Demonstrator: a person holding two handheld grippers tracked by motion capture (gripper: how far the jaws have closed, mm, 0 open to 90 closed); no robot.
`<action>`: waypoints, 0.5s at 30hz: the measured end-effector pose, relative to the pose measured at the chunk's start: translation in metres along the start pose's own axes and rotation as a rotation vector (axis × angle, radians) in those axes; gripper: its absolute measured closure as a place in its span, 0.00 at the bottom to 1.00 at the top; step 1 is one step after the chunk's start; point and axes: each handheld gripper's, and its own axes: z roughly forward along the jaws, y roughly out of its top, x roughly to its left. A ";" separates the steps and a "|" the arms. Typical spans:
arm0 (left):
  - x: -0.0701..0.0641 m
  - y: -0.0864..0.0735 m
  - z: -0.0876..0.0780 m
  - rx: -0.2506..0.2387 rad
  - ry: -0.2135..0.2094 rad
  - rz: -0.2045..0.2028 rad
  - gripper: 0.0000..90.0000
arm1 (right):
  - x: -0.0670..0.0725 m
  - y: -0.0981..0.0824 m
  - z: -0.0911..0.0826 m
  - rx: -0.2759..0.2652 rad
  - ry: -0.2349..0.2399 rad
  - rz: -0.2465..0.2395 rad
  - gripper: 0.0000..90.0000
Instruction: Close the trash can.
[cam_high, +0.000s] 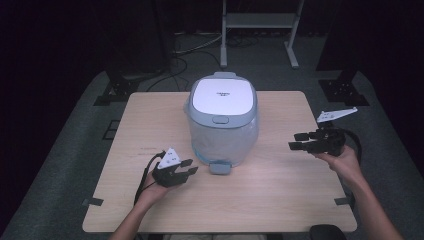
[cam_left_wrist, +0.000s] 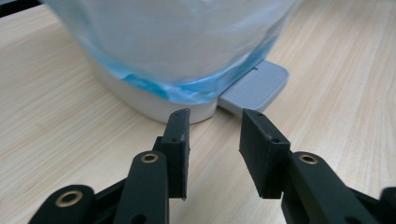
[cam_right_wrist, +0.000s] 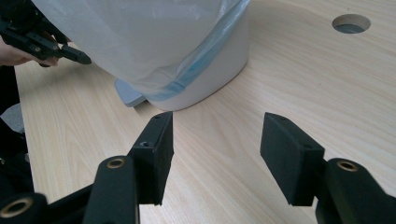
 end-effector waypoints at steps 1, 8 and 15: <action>0.002 -0.001 -0.002 -0.003 0.003 -0.005 0.69 | 0.000 0.000 0.000 0.002 -0.001 0.003 0.47; 0.009 -0.007 -0.011 -0.007 0.024 -0.038 0.65 | 0.001 -0.008 0.002 0.003 -0.011 0.002 0.47; 0.014 -0.015 -0.020 -0.007 0.035 -0.063 0.61 | 0.004 -0.015 0.003 0.006 -0.020 -0.006 0.45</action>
